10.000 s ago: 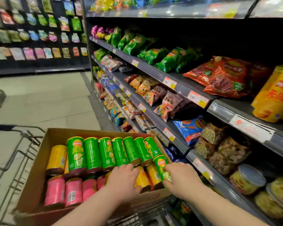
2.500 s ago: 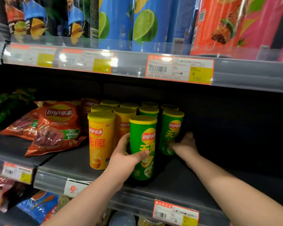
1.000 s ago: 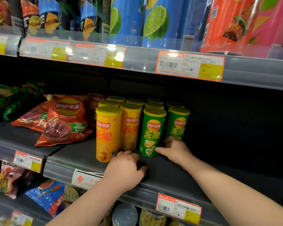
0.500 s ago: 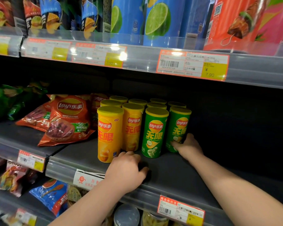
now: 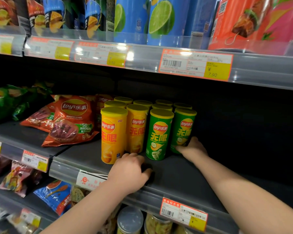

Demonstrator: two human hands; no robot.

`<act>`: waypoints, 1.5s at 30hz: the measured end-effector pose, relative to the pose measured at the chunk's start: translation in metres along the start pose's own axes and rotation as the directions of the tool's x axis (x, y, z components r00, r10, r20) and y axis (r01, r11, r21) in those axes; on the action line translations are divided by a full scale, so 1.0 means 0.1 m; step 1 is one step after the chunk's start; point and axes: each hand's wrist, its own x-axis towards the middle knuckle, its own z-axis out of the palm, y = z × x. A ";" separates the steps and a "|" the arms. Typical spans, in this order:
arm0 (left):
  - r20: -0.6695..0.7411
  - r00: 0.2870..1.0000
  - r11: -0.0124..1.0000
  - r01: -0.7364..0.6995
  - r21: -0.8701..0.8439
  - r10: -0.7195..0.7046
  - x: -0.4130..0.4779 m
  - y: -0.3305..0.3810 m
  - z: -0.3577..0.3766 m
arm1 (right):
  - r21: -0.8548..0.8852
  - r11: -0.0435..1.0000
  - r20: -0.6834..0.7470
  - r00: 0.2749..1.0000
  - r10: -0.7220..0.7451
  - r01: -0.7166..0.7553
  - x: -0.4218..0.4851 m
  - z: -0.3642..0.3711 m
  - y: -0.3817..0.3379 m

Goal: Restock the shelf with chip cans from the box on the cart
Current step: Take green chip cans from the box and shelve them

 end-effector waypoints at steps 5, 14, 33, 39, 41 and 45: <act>-0.032 0.999 1.000 0.009 -0.013 -0.010 -0.03 0.03 -0.04 | -0.108 0.987 0.073 0.991 -0.109 0.116 -0.19 -0.08 0.08; -0.165 0.986 0.995 0.021 0.098 -0.004 -0.30 0.22 -0.13 | -0.369 0.774 0.295 0.855 -0.427 0.514 -0.96 -0.20 0.08; 0.005 0.975 0.939 0.211 0.272 -0.220 -1.65 -0.19 -0.07 | -0.331 0.196 0.433 0.334 -0.837 0.923 -2.11 0.44 -0.08; 0.128 0.927 0.900 0.298 0.317 -0.353 -2.27 -0.56 -0.17 | -0.283 0.176 0.519 0.305 -0.798 0.943 -2.54 0.91 -0.22; 0.146 0.903 0.881 0.341 0.329 -0.404 -2.55 -0.73 -0.24 | -0.264 0.178 0.552 0.300 -0.778 0.948 -2.74 1.10 -0.29; 0.184 0.843 0.837 0.426 0.345 -0.505 -3.15 -1.06 -0.43 | -0.221 0.175 0.620 0.277 -0.734 0.959 -3.24 1.50 -0.45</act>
